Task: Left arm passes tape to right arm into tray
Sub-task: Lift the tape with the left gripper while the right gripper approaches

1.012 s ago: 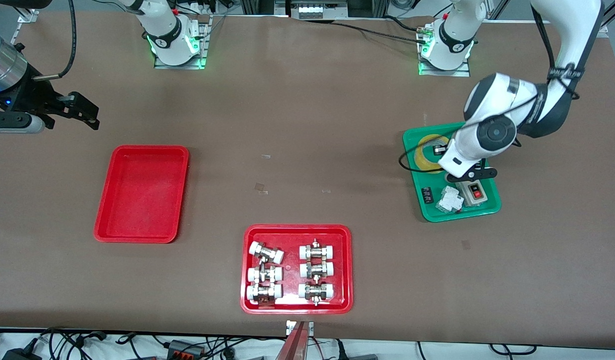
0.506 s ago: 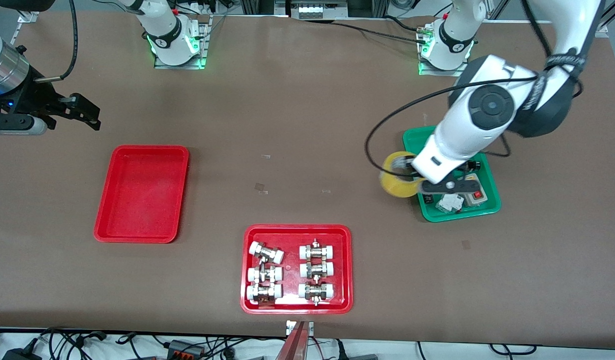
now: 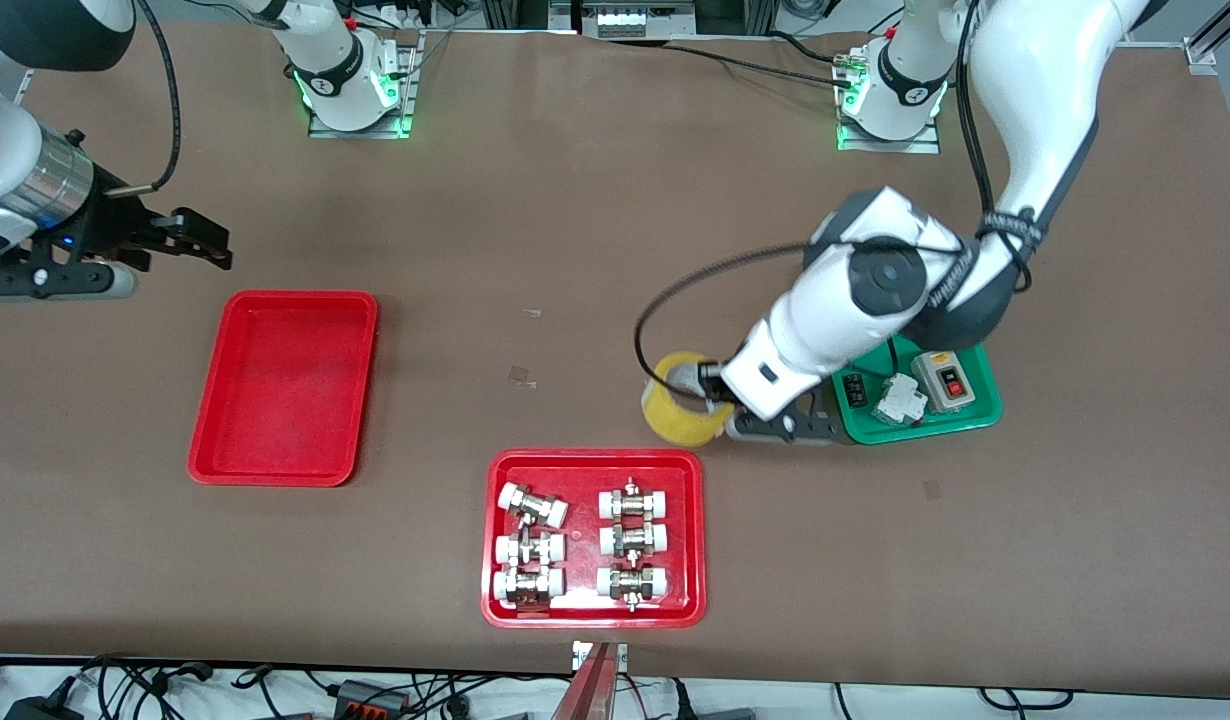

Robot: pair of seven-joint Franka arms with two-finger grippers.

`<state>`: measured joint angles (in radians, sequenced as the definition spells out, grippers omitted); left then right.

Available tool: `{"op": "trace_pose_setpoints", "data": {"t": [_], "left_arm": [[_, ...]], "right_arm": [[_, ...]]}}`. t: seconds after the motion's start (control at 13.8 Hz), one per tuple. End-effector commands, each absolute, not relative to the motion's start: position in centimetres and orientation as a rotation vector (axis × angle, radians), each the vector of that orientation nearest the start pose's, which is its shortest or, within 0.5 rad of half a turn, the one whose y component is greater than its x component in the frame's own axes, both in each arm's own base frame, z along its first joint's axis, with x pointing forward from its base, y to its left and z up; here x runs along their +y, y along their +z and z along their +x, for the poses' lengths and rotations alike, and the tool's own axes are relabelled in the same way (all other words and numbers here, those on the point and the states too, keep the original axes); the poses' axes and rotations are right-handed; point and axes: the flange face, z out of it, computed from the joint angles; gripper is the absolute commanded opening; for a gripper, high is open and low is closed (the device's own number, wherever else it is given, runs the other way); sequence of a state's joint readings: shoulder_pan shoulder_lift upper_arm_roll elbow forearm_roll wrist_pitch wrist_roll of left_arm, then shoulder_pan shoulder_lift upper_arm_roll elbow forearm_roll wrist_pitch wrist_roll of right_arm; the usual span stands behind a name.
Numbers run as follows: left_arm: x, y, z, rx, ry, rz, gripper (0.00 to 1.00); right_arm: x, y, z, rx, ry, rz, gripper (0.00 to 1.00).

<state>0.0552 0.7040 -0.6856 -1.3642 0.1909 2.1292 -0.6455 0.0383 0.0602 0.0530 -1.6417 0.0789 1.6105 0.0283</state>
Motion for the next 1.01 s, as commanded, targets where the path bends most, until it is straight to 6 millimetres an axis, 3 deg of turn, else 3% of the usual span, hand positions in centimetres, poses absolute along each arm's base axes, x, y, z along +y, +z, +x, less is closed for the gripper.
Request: {"op": "trace_pose_setpoints", "data": {"t": [0.0, 0.07, 0.22, 0.29, 0.36, 0.43, 0.51, 0.72, 0.8, 0.94], "left_arm": [[-35.0, 39.3, 67.3, -0.533, -0.052, -3.588, 0.00], [-37.9, 39.4, 66.1, -0.596, -0.062, -3.605, 0.00], [-39.3, 35.7, 66.2, -0.786, 0.091, -3.600, 0.00], [-40.4, 35.1, 66.1, -0.887, 0.130, -3.644, 0.00], [-41.6, 34.8, 66.1, -1.112, 0.204, -3.705, 0.00], [-44.4, 34.6, 65.0, -1.284, 0.263, -3.743, 0.01], [-45.4, 34.6, 64.5, -1.432, 0.296, -3.735, 0.01], [-46.2, 34.2, 63.9, -1.694, 0.476, -3.595, 0.02], [-46.3, 33.7, 63.8, -1.700, 0.514, -3.577, 0.02], [-47.1, 33.8, 63.1, -1.816, 0.646, -3.511, 0.02]], "right_arm": [[5.8, 55.5, 56.9, -0.138, 0.195, -2.931, 1.00], [6.3, 54.7, 57.3, -0.146, 0.212, -2.882, 1.00], [7.8, 52.4, 58.6, -0.124, 0.245, -2.737, 1.00], [8.7, 51.0, 59.5, -0.100, 0.257, -2.665, 1.00], [9.8, 50.2, 60.2, -0.084, 0.243, -2.609, 1.00], [11.1, 50.0, 60.7, -0.080, 0.216, -2.566, 1.00], [13.2, 49.5, 61.3, -0.101, 0.190, -2.522, 1.00], [18.0, 48.5, 64.5, -0.129, 0.075, -2.433, 1.00], [19.4, 48.1, 65.4, -0.137, 0.048, -2.419, 1.00], [21.9, 46.0, 66.8, -0.206, -0.021, -2.415, 1.00]]}}
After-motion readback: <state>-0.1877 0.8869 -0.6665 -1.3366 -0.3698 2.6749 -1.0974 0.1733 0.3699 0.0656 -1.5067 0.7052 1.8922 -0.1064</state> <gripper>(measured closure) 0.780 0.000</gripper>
